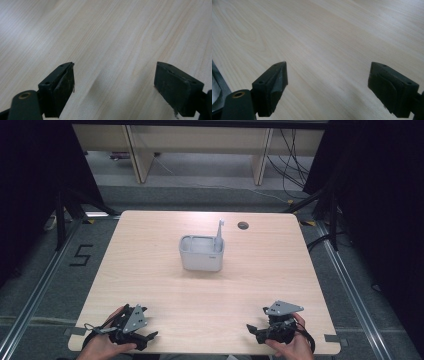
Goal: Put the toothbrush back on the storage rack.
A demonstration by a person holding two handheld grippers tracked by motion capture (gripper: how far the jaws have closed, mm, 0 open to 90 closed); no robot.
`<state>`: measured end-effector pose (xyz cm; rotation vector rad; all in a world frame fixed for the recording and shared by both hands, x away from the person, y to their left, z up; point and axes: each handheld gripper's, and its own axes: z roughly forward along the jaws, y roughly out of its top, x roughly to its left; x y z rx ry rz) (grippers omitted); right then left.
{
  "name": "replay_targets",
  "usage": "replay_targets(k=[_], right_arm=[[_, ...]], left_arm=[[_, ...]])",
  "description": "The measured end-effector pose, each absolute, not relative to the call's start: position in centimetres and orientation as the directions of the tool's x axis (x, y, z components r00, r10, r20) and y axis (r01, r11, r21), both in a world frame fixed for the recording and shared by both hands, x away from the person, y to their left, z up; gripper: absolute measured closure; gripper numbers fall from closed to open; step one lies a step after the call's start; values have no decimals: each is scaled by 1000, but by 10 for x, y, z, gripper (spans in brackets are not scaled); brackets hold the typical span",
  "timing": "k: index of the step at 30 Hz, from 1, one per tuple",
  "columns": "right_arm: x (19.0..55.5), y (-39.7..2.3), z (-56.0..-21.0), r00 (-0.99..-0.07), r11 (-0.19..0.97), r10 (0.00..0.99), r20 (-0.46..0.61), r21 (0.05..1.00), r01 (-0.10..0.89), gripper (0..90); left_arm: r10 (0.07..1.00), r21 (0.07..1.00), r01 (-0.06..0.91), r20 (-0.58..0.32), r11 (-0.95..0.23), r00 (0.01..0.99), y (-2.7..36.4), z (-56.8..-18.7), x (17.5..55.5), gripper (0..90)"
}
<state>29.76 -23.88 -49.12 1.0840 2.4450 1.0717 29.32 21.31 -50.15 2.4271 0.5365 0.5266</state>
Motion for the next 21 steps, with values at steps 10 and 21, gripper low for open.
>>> replay_targets(k=[10, 21], right_arm=[[294, -238, -491, -677, 440, 732, 73, 708, 552, 169], [295, -239, -491, -686, 444, 725, 66, 717, 538, 169]], left_arm=[[485, 620, 251, 242, -743, 840, 213, -502, 293, 163], [486, 620, 251, 242, -743, 840, 213, -502, 293, 163]])
